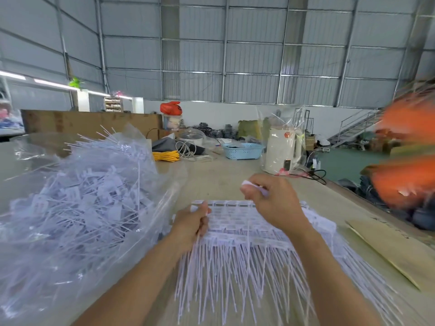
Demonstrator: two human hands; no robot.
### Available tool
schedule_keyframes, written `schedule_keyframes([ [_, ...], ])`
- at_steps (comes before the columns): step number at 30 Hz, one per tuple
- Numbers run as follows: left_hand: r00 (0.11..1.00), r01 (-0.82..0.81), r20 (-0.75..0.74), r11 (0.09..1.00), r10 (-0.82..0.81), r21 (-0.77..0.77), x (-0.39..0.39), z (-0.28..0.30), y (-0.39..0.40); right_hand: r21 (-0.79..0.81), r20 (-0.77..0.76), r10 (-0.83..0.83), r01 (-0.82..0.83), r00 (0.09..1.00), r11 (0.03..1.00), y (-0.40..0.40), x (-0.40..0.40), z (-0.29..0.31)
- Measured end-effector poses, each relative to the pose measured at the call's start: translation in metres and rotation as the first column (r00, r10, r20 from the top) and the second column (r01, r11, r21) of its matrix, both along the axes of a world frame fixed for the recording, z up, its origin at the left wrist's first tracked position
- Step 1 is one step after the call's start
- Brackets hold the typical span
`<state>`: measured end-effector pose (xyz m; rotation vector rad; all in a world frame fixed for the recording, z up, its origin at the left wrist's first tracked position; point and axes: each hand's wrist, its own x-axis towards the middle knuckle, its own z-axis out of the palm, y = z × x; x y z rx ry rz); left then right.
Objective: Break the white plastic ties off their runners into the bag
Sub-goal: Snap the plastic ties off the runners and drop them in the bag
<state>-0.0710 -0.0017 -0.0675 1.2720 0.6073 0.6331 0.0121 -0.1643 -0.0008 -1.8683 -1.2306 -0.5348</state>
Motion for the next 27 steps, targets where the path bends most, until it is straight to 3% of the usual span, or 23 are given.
schedule_keyframes([
  [6, 0.959, 0.264, 0.124, 0.961, -0.254, -0.075, 0.008, 0.01, -0.041, -0.18, -0.131, 0.224, -0.246, 0.966, 0.952, 0.003, -0.005, -0.005],
  [11, 0.898, 0.361, 0.246, 0.931, -0.364, 0.058, 0.012, 0.023, -0.066, -0.157, -0.157, 0.25, -0.274, 0.955, 0.949, 0.007, -0.004, -0.011],
  [16, 0.944, 0.089, 0.284, 0.96, -0.166, 0.267, 0.011, 0.015, -0.059, -0.155, -0.113, 0.156, -0.173, 0.981, 0.973, 0.01, 0.0, -0.014],
  [19, 0.953, 0.035, 0.281, 0.964, -0.111, 0.262, 0.009, 0.015, -0.053, -0.236, -0.104, 0.047, -0.07, 0.993, 0.969, 0.01, 0.007, -0.018],
  [23, 0.975, -0.021, 0.212, 0.931, -0.061, 0.365, 0.01, 0.011, -0.046, -0.324, -0.227, 0.119, -0.191, 0.966, 0.927, 0.009, 0.005, -0.021],
  [27, 0.992, -0.064, 0.127, 0.906, 0.012, 0.418, 0.018, 0.008, -0.04, -0.4, 0.045, -0.043, 0.058, 0.998, 0.915, 0.014, -0.003, -0.021],
])
